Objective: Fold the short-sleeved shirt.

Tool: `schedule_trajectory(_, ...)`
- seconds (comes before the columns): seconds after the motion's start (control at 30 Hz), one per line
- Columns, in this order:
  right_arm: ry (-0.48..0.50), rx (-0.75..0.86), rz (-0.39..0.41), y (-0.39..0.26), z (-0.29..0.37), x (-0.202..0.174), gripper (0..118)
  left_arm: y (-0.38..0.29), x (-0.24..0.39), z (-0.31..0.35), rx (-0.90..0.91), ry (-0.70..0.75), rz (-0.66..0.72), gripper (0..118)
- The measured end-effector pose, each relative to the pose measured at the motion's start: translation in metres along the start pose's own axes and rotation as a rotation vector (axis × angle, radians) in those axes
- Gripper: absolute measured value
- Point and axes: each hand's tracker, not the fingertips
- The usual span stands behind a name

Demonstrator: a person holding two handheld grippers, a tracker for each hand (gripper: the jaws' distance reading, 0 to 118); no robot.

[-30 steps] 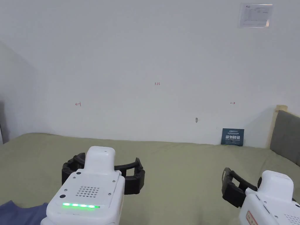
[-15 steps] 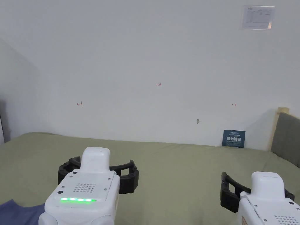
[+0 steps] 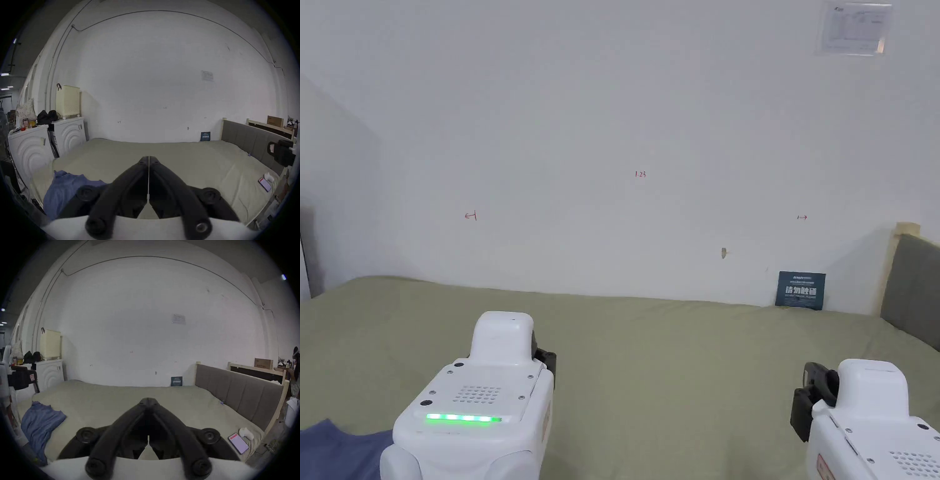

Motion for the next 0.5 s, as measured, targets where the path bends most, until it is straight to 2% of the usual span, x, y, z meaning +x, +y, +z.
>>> schedule_trajectory(0.13,-0.030,-0.001,0.038,-0.0023,0.0002,-0.0006,1,-0.0013,0.0030,0.0008,0.000,-0.015,-0.009,0)
schedule_trajectory(0.5,-0.050,-0.025,0.045,-0.0050,-0.0051,-0.0032,1,-0.0038,-0.0005,-0.0020,-0.021,-0.027,-0.025,0)
